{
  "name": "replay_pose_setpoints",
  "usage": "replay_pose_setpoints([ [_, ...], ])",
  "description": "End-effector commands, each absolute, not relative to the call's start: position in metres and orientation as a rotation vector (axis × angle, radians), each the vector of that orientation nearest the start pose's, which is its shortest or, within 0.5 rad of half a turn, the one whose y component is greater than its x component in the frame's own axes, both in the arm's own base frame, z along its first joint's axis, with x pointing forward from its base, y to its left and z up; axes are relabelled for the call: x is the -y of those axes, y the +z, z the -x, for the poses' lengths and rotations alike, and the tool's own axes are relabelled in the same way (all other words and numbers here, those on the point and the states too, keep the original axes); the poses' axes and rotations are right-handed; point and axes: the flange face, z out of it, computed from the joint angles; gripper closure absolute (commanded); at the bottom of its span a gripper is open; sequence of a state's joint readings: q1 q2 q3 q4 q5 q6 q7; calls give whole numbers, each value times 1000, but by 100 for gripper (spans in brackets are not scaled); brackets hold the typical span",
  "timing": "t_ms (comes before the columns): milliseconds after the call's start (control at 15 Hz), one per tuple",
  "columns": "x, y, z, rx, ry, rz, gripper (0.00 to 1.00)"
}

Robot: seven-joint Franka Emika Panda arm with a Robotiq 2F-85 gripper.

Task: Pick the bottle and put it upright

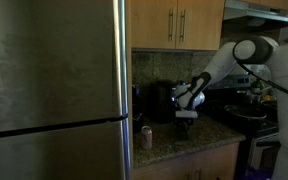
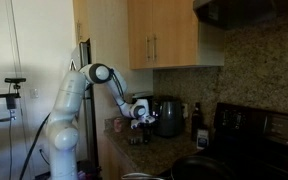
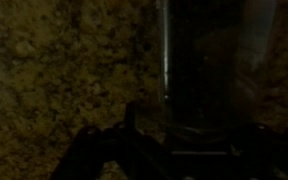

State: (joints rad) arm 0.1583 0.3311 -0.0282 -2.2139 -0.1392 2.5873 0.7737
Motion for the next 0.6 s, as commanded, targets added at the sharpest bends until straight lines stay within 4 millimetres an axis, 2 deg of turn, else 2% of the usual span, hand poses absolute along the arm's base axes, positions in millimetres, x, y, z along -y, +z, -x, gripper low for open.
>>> replay_pose_setpoints([
  [0,-79,229,-544,-828,-206,3082,47],
  [267,-91,241,-537,-826,-335,3034,73],
  [533,-96,250,-526,-819,-443,3008,73],
])
